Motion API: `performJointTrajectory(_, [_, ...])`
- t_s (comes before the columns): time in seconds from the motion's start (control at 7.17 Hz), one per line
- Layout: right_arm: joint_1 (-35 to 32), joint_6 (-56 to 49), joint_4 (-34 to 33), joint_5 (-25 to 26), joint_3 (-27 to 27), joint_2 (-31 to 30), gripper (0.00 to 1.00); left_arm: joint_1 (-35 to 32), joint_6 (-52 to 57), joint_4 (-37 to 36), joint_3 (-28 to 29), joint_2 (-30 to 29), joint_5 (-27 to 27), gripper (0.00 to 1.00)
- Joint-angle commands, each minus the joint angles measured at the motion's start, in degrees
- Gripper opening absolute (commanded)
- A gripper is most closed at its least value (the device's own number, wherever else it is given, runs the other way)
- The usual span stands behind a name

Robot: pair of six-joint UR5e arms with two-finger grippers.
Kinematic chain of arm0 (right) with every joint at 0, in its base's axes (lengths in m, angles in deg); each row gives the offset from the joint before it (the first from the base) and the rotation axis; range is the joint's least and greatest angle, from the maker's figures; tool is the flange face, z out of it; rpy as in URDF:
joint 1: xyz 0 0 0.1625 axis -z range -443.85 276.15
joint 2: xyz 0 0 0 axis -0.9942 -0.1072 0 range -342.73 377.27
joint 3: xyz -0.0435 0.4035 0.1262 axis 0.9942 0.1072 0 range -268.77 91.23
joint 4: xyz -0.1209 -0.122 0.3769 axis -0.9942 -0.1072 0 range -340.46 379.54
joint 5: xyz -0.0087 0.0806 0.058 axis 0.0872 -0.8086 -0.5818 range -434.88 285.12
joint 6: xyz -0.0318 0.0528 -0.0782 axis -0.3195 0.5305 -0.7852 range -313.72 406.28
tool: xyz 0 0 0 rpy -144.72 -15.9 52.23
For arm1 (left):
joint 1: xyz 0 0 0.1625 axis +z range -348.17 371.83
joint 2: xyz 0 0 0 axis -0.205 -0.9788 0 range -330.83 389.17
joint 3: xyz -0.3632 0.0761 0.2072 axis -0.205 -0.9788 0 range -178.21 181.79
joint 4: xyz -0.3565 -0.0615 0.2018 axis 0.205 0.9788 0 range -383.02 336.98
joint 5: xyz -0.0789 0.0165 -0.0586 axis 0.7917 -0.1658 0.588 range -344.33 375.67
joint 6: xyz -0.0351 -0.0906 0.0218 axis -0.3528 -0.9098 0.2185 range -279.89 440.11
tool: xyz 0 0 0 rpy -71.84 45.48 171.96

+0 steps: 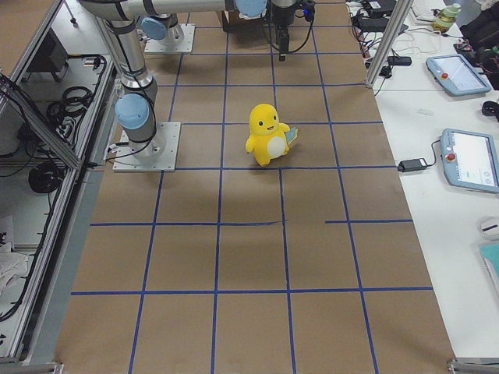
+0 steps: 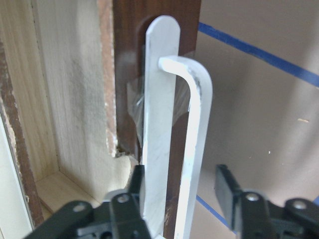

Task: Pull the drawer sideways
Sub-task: 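Open the left gripper and lift it off the handle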

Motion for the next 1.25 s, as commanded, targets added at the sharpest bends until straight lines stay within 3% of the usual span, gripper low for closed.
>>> performJointTrajectory(0.0, [0.0, 0.02, 0.0, 0.07, 0.0, 0.0, 1.0, -0.27, 1.77, -0.25, 1.95, 3.45, 9.5, 1.0])
performJointTrajectory(0.14, [0.0, 0.02, 0.0, -0.02, 0.0, 0.0, 1.0, -0.27, 1.78, -0.25, 3.97, 4.78, 15.92, 1.0])
performJointTrajectory(0.28, [0.0, 0.02, 0.0, -0.02, 0.0, 0.0, 1.0, -0.27, 2.3, -0.95, 5.64, 6.09, 18.07, 1.0])
performJointTrajectory(0.42, [0.0, 0.02, 0.0, -0.02, 0.0, 0.0, 1.0, -0.27, 10.4, -2.96, 6.88, 7.67, 21.32, 1.0])
performJointTrajectory(0.56, [0.0, 0.02, 0.0, 0.07, 0.0, 0.0, 1.0, -0.18, 19.62, -3.24, 7.24, 10.04, 22.65, 1.0])
performJointTrajectory(1.12, [0.0, 0.02, 0.0, -0.02, 0.0, 0.0, 1.0, 1.22, 27.62, -3.07, 6.28, 17.17, 28.18, 1.0])
